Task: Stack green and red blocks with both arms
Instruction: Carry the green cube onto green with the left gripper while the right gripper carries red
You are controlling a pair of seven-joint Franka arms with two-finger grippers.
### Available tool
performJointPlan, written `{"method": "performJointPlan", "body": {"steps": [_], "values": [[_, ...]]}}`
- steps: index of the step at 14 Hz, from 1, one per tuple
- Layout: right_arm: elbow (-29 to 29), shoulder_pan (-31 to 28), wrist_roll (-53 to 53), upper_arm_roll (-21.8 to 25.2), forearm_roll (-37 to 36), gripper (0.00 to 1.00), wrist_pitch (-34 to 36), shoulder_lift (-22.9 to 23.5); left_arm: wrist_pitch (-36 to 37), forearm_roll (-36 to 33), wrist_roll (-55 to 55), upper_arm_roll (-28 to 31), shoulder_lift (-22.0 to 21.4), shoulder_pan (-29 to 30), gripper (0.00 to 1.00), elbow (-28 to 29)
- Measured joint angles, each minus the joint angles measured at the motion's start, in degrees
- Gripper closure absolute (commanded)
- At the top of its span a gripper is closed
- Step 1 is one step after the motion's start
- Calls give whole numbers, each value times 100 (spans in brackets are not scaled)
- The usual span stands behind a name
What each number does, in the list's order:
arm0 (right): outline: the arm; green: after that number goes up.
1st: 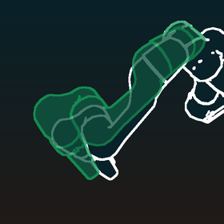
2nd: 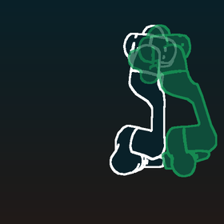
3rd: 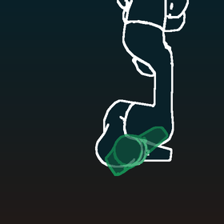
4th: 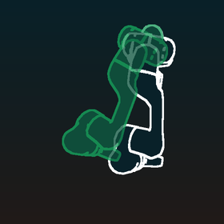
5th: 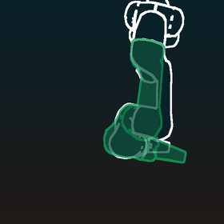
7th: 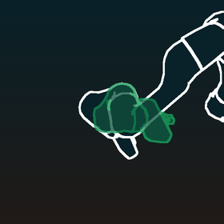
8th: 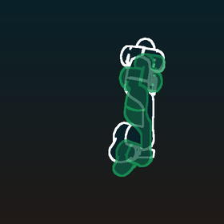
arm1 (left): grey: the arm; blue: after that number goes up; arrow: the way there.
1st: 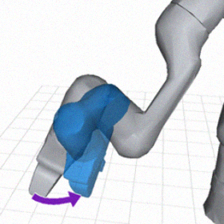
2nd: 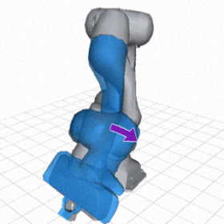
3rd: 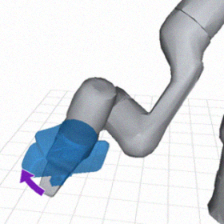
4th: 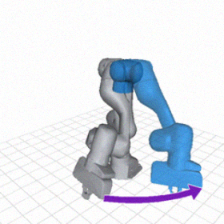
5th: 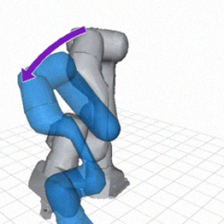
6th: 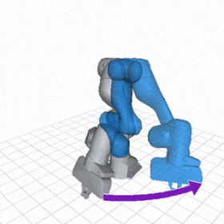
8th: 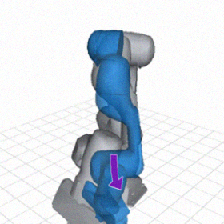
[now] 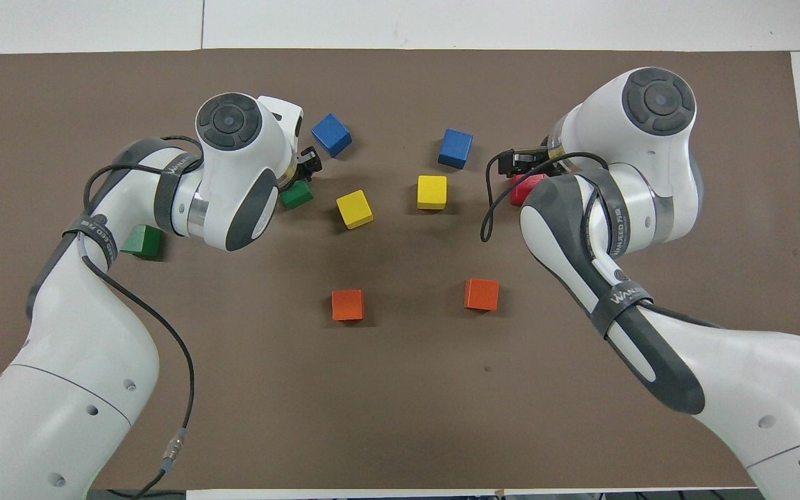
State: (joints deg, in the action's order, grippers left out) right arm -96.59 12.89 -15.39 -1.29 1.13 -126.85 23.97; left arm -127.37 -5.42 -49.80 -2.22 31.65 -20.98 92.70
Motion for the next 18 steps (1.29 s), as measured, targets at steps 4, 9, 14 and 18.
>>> {"method": "performJointPlan", "body": {"steps": [4,9,14,18], "values": [[-406,-6,0,32,0,0,-531,103,-142,0,-1,-1,-19,-56,100,125],[-499,10,0,22,0,0,-731,224,422,5,0,31,-117,-97,100,51],[-522,41,-27,7,1,21,-733,252,1344,6,1021,101,-798,261,100,99],[-608,18,-32,36,1,100,-729,253,1613,7,2461,120,-1639,904,100,865]]}}
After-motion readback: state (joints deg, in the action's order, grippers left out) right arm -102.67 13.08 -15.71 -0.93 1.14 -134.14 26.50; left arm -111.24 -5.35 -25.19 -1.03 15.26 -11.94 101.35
